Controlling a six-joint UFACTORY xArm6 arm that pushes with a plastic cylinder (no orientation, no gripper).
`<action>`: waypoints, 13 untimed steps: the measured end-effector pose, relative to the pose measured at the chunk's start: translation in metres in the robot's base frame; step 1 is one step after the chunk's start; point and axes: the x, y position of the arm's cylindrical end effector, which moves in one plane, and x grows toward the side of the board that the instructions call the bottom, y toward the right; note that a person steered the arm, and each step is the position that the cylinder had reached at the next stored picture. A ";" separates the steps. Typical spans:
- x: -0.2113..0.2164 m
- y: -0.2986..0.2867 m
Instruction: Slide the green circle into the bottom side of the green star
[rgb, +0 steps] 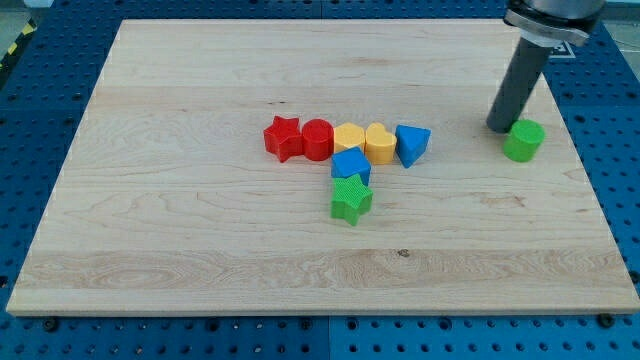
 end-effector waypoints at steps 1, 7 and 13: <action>0.047 0.013; 0.072 -0.023; 0.169 -0.059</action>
